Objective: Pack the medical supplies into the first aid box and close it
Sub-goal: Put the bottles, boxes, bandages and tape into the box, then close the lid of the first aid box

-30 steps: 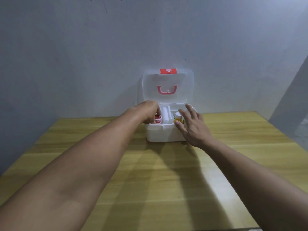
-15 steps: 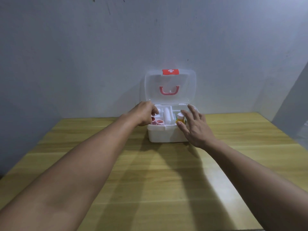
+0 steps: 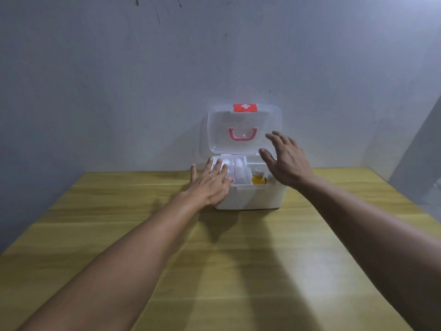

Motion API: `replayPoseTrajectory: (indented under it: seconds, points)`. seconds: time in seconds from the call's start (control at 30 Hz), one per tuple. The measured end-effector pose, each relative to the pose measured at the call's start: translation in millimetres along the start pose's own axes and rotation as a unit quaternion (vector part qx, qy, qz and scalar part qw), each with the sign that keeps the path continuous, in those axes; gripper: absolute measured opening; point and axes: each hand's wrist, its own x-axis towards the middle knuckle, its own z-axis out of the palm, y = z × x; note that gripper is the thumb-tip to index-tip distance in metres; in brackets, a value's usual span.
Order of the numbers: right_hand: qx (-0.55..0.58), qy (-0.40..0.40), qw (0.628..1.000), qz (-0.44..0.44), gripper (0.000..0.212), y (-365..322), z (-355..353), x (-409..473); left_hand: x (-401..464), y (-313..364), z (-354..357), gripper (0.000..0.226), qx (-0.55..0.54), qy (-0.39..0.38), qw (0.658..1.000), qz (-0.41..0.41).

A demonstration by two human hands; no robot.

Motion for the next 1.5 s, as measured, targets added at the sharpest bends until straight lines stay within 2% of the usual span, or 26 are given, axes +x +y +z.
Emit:
replayPoseTrajectory:
  seconds: [0.13,0.37,0.47,0.57,0.7,0.83,0.93,1.07,1.13,1.2,1.27,1.37,1.5]
  points:
    - [0.002,0.021,0.999,-0.039,0.055,-20,-14,41,6,5,-1,0.061,0.006,-0.025,0.999,-0.026]
    - [-0.081,-0.003,0.994,-0.073,0.064,-38,-24,101,10,11,1,0.06,-0.021,-0.037,0.997,-0.069]
    - [-0.128,-0.018,0.988,-0.083,0.046,-37,-24,116,9,14,4,0.062,-0.027,-0.024,0.996,-0.08]
    - [-0.121,0.015,0.989,-0.077,0.023,-35,-18,125,9,15,3,0.063,-0.027,-0.023,0.996,-0.085]
    - [-0.125,0.066,0.986,-0.087,0.021,-39,-19,123,8,15,3,0.062,-0.039,-0.031,0.995,-0.085]
    - [-0.132,0.064,0.982,-0.122,0.021,-45,-41,101,10,15,4,0.064,-0.058,-0.036,0.993,-0.099]
    - [-0.132,0.034,0.981,-0.135,0.022,-47,-62,67,5,13,6,0.076,-0.13,0.007,0.987,-0.096]
    - [-0.124,-0.043,0.981,-0.141,0.027,-50,-70,15,-13,8,16,0.083,-0.272,0.164,0.943,-0.102]
    - [-0.114,-0.081,0.981,-0.137,0.03,-50,-61,-5,-19,5,17,0.08,-0.289,0.222,0.925,-0.104]
    - [-0.095,-0.11,0.981,-0.125,0.024,-46,-50,-19,-22,2,16,0.08,-0.27,0.254,0.926,-0.076]
    - [-0.081,-0.12,0.983,-0.114,0.02,-42,-40,-33,-23,1,14,0.078,-0.226,0.265,0.937,-0.025]
    - [-0.084,-0.113,0.981,-0.133,0.023,-36,-30,-49,-24,1,12,0.07,-0.171,0.23,0.958,0.032]
    - [-0.103,-0.098,0.978,-0.151,0.032,-28,-27,-56,-23,4,10,0.069,-0.141,0.214,0.966,0.027]
